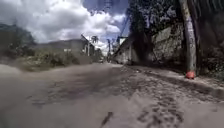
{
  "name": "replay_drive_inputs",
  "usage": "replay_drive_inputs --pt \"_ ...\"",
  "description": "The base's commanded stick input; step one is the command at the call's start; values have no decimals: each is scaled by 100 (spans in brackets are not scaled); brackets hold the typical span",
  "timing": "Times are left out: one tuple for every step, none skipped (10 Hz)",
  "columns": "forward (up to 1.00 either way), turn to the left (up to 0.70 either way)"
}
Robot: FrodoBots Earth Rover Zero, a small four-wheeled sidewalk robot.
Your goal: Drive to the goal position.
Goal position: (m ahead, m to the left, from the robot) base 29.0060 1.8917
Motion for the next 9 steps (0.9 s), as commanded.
replay_drive_inputs --pt "100 0" --pt "100 0" --pt "100 0" --pt "100 0" --pt "100 0" --pt "100 0" --pt "100 0" --pt "100 0" --pt "100 0"
